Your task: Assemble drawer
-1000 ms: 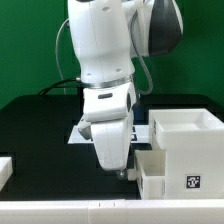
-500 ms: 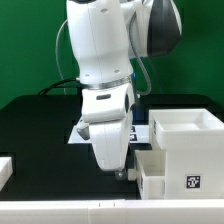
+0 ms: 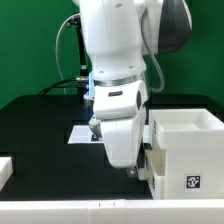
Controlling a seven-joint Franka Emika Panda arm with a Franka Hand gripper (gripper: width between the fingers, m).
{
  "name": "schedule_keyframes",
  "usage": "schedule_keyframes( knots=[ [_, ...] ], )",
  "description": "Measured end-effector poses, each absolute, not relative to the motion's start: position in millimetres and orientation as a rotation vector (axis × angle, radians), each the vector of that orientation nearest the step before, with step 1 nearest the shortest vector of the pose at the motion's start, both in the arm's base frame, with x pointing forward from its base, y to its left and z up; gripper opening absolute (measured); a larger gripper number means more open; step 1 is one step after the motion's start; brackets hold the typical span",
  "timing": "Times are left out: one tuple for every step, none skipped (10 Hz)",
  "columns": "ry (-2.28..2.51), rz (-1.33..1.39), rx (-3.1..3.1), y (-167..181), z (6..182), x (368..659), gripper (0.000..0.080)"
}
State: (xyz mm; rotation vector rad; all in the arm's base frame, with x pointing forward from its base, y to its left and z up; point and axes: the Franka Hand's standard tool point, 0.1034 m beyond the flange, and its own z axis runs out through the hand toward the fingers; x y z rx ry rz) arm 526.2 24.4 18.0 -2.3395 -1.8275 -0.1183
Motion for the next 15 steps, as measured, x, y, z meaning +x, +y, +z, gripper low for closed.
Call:
schedule_keyframes(
  knots=[
    [-1.825,-0.123,-2.342,32,18.7,525,0.0649],
    [-1.828,-0.124,-2.341,34,20.3,525,0.0649],
    [-1.825,-0.12,-2.341,33,20.3,525,0.0649],
    [-1.825,-0.12,-2.341,34,20.6,525,0.0649],
    [-1.815,-0.12,-2.348,35,20.6,525,0.0649],
    [-1.812,-0.117,-2.349,34,19.7,524,0.0649],
    [-1.807,-0.116,-2.352,31,18.9,524,0.0649],
    [-1.802,-0.116,-2.356,26,18.8,524,0.0649],
    [-1.793,-0.119,-2.365,19,19.3,526,0.0649],
    [-1.781,-0.119,-2.373,13,19.3,527,0.0649],
    [-1.77,-0.12,-2.379,12,20.2,531,0.0649],
    [-1.774,-0.127,-2.378,15,21.8,534,0.0649],
    [-1.768,-0.127,-2.381,19,21.9,534,0.0649],
    [-1.75,-0.125,-2.391,26,22.4,534,0.0649],
    [-1.718,-0.124,-2.419,28,23.5,535,0.0649]
  ],
)
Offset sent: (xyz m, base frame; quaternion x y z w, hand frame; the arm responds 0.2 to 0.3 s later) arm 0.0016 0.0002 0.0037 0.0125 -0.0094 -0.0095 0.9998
